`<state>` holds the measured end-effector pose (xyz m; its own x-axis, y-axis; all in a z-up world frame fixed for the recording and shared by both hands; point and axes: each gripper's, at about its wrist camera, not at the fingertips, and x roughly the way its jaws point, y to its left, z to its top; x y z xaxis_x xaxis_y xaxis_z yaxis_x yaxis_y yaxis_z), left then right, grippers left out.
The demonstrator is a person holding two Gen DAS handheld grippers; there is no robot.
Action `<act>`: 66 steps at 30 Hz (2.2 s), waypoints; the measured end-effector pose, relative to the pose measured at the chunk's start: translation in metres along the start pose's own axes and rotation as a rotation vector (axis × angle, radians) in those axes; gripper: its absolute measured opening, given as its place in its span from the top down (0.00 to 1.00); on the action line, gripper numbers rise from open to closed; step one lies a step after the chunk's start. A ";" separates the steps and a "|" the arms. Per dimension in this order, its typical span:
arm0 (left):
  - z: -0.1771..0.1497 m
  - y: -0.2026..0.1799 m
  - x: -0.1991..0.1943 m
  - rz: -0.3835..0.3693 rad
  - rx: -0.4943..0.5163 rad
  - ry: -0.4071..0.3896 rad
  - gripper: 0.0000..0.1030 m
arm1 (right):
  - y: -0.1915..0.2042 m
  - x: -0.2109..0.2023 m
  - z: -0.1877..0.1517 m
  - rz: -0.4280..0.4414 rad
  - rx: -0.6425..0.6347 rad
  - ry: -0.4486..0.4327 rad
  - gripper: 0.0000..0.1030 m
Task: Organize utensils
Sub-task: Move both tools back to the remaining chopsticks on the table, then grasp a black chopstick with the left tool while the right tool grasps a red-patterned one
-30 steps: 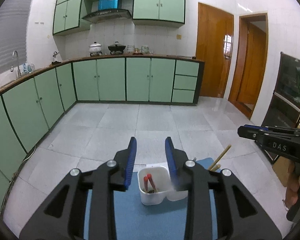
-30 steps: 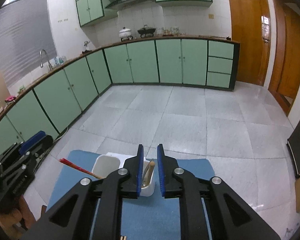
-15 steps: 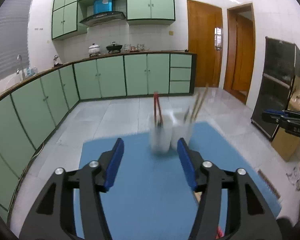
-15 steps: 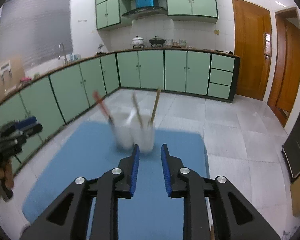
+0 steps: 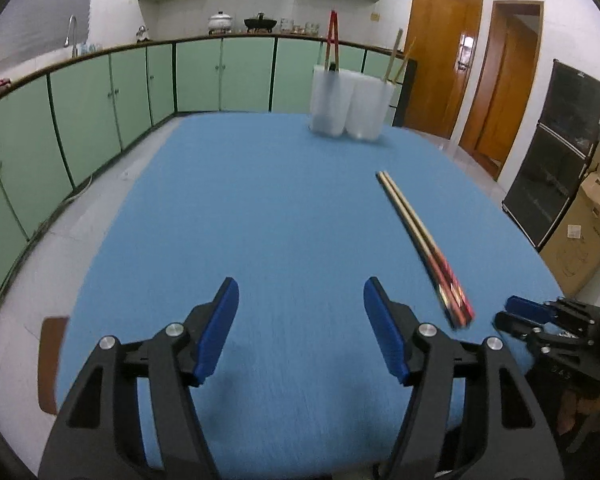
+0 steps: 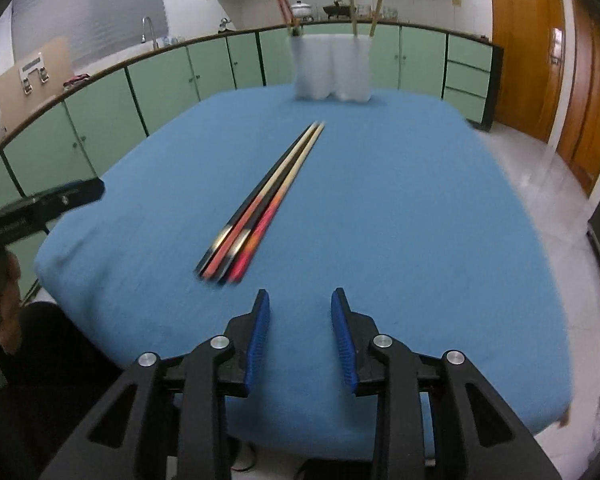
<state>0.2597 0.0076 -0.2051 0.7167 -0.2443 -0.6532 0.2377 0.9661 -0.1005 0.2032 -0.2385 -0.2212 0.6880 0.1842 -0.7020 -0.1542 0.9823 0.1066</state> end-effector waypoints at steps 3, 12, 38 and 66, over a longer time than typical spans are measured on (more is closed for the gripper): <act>-0.012 -0.002 0.004 0.004 0.011 0.019 0.38 | 0.009 0.001 0.001 -0.005 -0.013 -0.031 0.60; -0.009 0.020 0.000 0.038 -0.079 0.008 0.38 | 0.028 0.012 0.001 -0.054 -0.124 -0.100 0.60; -0.032 -0.097 0.036 -0.047 0.153 0.070 0.36 | -0.050 0.007 0.003 -0.113 0.037 -0.102 0.94; -0.030 -0.092 0.036 0.024 0.109 -0.003 0.59 | -0.039 0.014 0.006 -0.145 -0.006 -0.125 0.88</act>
<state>0.2443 -0.0876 -0.2417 0.7249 -0.2221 -0.6521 0.2904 0.9569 -0.0031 0.2233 -0.2735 -0.2311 0.7858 0.0435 -0.6169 -0.0506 0.9987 0.0060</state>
